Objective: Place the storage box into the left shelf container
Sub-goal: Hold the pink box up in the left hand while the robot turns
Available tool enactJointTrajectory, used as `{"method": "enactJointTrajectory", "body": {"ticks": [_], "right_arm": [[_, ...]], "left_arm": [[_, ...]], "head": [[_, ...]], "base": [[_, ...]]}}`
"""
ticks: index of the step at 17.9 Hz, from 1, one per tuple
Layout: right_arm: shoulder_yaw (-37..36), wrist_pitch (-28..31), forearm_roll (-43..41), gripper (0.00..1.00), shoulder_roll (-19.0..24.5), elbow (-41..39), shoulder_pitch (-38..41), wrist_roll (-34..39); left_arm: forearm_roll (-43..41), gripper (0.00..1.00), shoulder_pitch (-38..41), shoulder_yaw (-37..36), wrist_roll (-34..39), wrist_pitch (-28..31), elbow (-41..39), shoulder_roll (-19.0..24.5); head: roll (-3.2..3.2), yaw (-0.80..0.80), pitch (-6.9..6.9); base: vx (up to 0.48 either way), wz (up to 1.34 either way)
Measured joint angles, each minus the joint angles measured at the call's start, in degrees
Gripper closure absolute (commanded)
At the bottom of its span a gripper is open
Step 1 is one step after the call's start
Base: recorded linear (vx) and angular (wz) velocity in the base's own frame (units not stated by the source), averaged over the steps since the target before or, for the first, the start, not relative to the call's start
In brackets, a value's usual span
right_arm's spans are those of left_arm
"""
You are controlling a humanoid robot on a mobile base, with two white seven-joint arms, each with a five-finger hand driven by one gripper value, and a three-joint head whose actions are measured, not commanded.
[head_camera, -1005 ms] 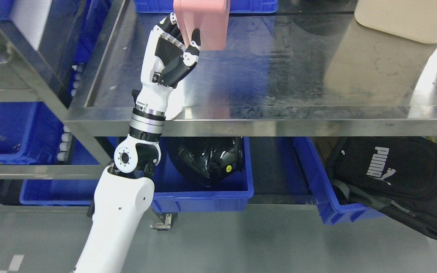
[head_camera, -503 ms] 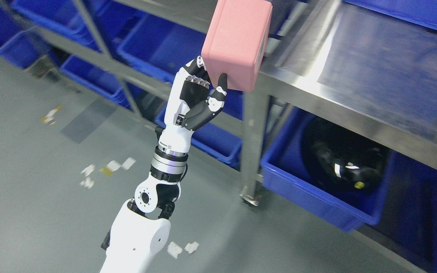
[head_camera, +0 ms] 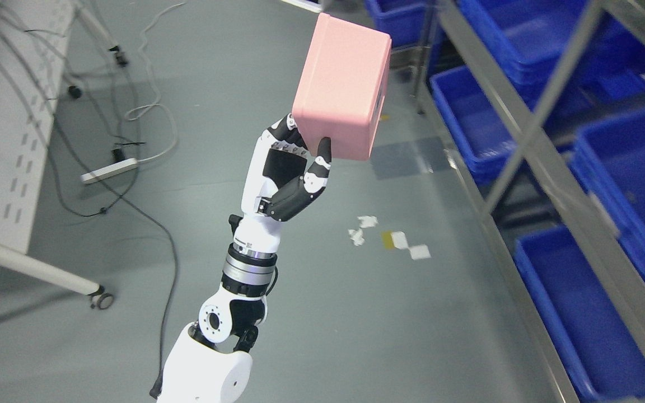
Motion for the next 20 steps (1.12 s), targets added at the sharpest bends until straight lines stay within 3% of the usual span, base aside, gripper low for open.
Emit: {"method": "enactJointTrajectory", "body": {"ticks": [14, 20], "right_arm": [[0.0, 0.3, 0.0, 0.00, 0.0, 0.0, 0.0, -0.1], [0.0, 0.3, 0.0, 0.00, 0.0, 0.0, 0.0, -0.1]], "left_arm": [[0.0, 0.98, 8.1, 3.9, -1.9, -1.5, -1.6, 0.0], [0.0, 0.98, 9.9, 4.2, -2.9, -1.7, -1.8, 0.0]], "head": [[0.00, 0.00, -0.03], [0.00, 0.00, -0.03]], "base": [[0.720, 0.27], [0.639, -0.54]]}}
